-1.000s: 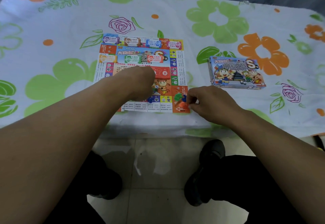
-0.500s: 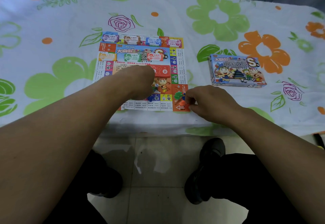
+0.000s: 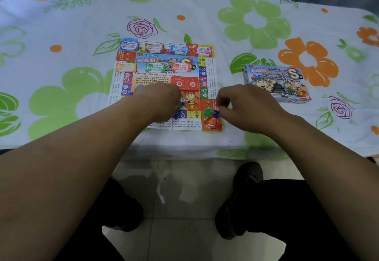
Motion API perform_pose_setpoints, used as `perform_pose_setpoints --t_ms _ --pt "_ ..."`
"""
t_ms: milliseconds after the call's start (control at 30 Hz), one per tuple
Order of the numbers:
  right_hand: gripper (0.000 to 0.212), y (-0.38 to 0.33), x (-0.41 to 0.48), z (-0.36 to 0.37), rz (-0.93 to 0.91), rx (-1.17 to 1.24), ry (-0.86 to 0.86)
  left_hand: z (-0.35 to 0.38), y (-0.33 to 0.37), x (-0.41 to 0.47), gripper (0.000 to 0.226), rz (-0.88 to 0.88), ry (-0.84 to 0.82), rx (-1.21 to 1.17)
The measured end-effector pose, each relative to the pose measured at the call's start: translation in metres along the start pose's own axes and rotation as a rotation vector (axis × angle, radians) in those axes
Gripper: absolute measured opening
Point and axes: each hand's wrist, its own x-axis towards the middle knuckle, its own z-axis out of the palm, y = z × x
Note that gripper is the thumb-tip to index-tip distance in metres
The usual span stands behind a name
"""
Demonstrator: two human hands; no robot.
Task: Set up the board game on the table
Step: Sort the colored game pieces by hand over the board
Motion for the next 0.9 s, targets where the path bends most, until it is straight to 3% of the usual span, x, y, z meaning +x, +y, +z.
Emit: perform_pose_setpoints --t_ms 567,733,900 --pt "0.014 -0.043 0.031 0.02 -0.157 0.042 -0.05 0.012 0.0 0.0 0.023 0.006 0.03 -0.013" --pt "0.008 -0.042 0.036 0.028 -0.141 0.055 -0.09 0.009 -0.003 0.0 0.018 -0.017 0.016 -0.124" --pt "0.02 -0.043 0.041 0.026 -0.096 0.169 -0.058 -0.004 -0.003 0.0 0.009 0.028 0.071 -0.31"
